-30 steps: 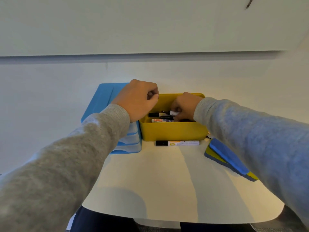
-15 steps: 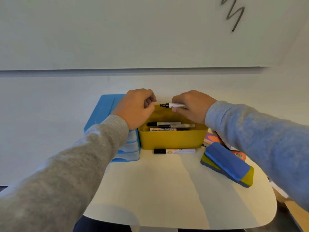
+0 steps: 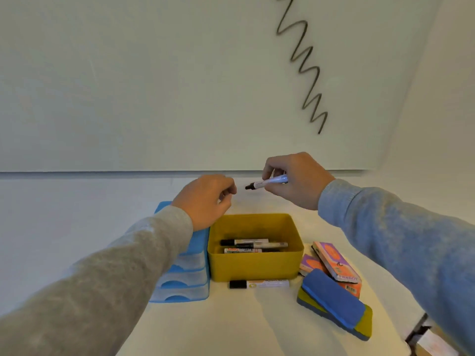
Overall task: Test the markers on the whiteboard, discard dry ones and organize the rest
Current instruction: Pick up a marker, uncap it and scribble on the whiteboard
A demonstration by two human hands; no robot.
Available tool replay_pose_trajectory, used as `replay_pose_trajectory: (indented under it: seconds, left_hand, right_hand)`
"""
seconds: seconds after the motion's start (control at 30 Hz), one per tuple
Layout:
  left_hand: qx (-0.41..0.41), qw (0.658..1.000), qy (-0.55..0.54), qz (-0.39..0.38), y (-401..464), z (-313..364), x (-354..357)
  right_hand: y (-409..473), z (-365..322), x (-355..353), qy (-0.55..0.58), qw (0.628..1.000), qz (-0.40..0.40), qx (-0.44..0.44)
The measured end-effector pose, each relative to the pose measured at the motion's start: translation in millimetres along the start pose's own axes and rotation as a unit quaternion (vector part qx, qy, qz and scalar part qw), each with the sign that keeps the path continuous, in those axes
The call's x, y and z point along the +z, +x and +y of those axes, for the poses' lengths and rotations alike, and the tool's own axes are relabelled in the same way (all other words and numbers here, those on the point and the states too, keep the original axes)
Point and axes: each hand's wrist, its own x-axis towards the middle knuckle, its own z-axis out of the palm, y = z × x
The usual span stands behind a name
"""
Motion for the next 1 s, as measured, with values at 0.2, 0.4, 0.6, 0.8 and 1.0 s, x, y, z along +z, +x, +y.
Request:
replay_pose_trajectory:
  seconds: [0.2, 0.4, 0.6, 0.8, 1.0]
  left_hand:
    - [0.033, 0.992, 0.042, 0.113, 31, 12, -72]
    - [0.058, 0.965, 0.061, 0.249, 62, 29, -138]
    - [0.038, 0.932, 0.143, 0.331, 88, 43, -179]
    - [-0.028, 0.931, 0.233, 0.279, 104, 33, -179]
    - [-0.03, 0.929, 0.274, 0.248, 105, 24, -159]
  right_hand:
    - [25, -26, -48, 0.107, 0.972, 0.207, -0.002]
    - [60, -56, -104, 0.129, 0.923, 0.359, -0.043]
    - [100, -79, -147, 0.097, 0.894, 0.424, -0.105]
    - [127, -81, -152, 0.085, 0.9, 0.403, -0.144]
    - [155, -85, -171, 0.018, 0.884, 0.43, -0.185]
